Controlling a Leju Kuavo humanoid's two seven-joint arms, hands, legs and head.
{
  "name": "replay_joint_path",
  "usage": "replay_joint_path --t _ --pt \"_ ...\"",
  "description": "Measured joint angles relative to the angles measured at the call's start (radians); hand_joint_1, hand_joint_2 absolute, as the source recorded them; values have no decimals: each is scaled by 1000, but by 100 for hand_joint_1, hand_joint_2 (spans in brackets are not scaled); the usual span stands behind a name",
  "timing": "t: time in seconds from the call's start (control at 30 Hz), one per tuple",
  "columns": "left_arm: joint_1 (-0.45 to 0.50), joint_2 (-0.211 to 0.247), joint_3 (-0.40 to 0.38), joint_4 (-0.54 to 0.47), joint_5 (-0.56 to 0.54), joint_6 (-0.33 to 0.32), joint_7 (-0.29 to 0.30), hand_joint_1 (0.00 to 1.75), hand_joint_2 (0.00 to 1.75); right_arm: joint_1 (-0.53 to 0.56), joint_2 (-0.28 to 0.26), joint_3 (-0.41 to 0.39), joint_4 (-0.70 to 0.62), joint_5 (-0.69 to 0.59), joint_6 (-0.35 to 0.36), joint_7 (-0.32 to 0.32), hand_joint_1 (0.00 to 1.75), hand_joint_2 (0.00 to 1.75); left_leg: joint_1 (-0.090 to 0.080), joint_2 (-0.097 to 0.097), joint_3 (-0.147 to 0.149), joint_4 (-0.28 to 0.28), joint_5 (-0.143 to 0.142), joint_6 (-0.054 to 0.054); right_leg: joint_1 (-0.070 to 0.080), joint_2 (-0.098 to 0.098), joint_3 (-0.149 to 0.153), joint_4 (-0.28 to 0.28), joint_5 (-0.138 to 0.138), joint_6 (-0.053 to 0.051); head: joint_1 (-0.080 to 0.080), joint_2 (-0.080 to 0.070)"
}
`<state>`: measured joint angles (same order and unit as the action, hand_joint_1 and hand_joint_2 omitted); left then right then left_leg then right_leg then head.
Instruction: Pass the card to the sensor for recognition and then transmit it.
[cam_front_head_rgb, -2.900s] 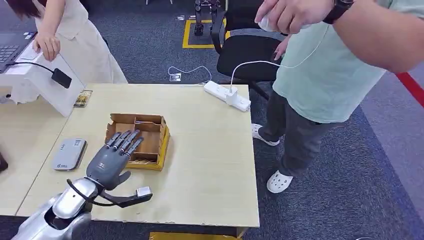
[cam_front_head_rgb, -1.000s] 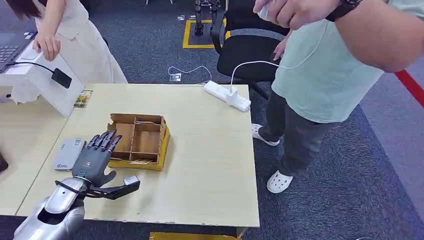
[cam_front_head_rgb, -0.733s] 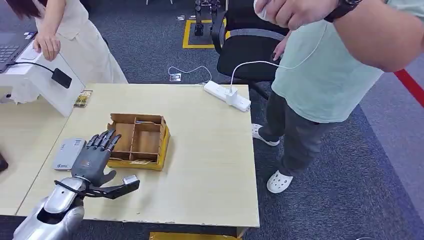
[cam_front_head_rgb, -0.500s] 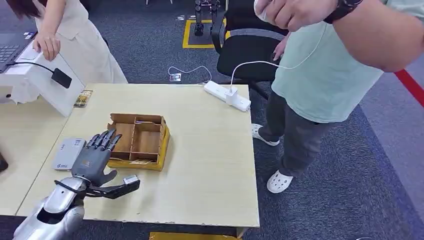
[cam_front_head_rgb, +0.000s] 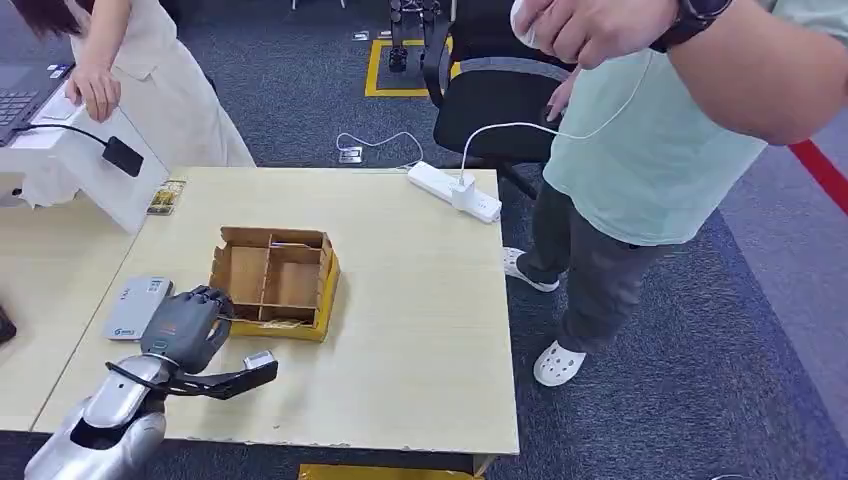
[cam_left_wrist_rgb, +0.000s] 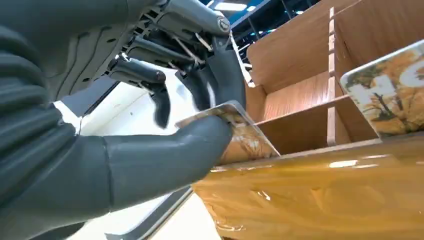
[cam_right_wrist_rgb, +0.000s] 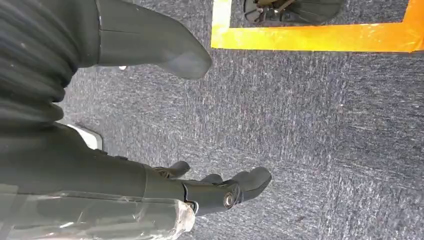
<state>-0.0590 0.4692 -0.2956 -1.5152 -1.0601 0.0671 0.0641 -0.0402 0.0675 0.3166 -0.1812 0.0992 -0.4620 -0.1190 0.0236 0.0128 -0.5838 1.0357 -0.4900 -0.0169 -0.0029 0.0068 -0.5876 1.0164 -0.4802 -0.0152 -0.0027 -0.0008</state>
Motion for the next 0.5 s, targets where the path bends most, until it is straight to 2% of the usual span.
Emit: replay_joint_path --t 0.5 --pt "8 -1 9 -1 16 2 -1 175 175 0 0 -1 0 0 0 3 0 175 0 0 0 0 0 0 0 0 0 0 0 0 0 0"
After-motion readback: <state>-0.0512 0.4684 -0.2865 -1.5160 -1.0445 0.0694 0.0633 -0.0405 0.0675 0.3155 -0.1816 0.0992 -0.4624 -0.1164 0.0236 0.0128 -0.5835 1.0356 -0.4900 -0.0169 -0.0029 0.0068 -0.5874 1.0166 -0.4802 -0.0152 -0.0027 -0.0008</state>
